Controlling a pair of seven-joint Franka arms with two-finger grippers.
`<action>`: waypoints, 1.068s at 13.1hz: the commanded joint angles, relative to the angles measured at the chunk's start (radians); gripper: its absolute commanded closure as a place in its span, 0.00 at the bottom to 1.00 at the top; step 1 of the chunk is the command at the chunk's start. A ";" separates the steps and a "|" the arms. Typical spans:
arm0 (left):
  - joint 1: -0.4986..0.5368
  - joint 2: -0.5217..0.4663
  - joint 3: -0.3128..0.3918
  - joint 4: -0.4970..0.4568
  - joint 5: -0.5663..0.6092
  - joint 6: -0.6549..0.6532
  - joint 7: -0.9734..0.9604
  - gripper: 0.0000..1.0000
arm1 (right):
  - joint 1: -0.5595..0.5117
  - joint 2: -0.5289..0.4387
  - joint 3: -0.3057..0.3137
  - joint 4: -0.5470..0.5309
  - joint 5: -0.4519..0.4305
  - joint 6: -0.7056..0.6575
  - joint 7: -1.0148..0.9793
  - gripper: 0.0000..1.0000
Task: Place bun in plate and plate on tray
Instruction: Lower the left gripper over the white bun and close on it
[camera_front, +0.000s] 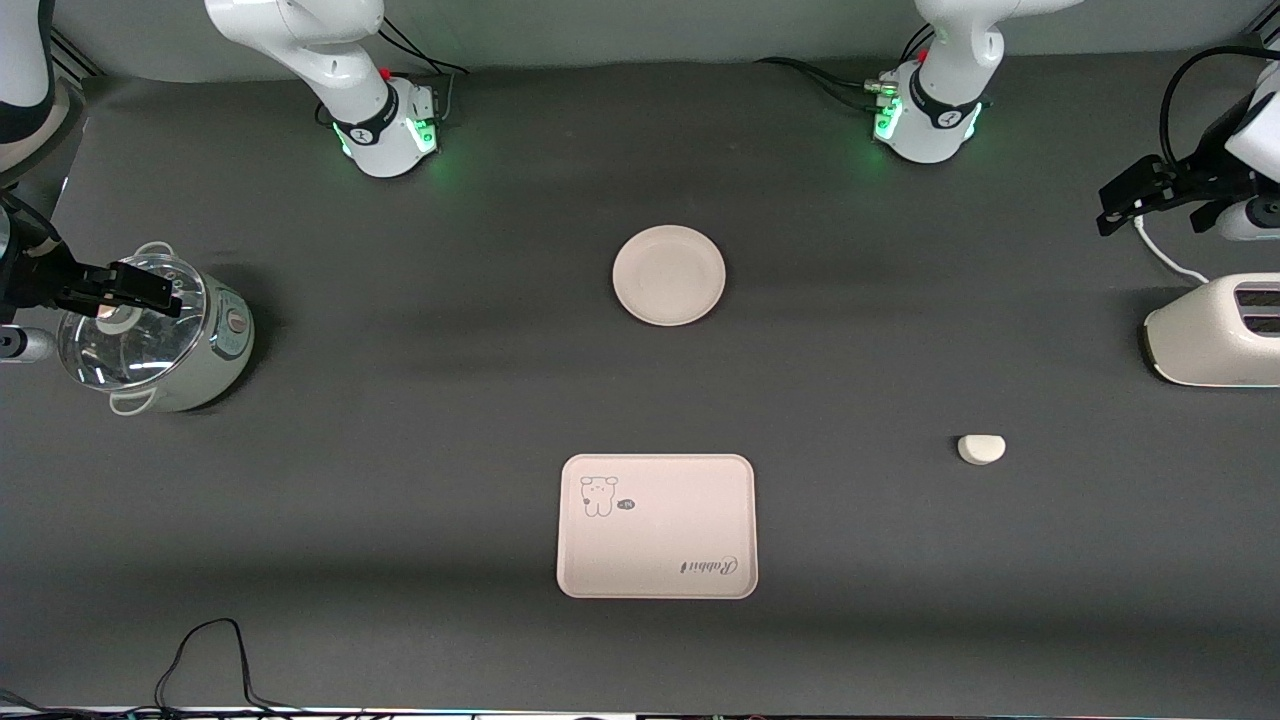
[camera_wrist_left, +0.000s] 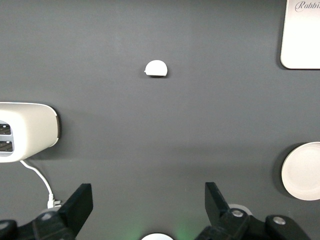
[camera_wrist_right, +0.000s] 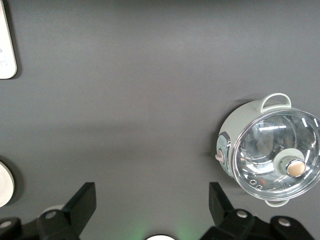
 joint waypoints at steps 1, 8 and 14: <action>-0.007 0.015 0.007 0.025 -0.013 -0.023 0.015 0.00 | 0.005 -0.016 -0.003 -0.011 -0.002 -0.002 -0.020 0.00; -0.002 0.290 0.013 0.007 0.004 0.279 0.026 0.00 | 0.005 -0.014 -0.003 -0.011 -0.002 -0.002 -0.020 0.00; -0.015 0.548 0.011 0.005 0.037 0.548 0.026 0.00 | 0.005 -0.014 -0.003 -0.011 -0.002 -0.002 -0.020 0.00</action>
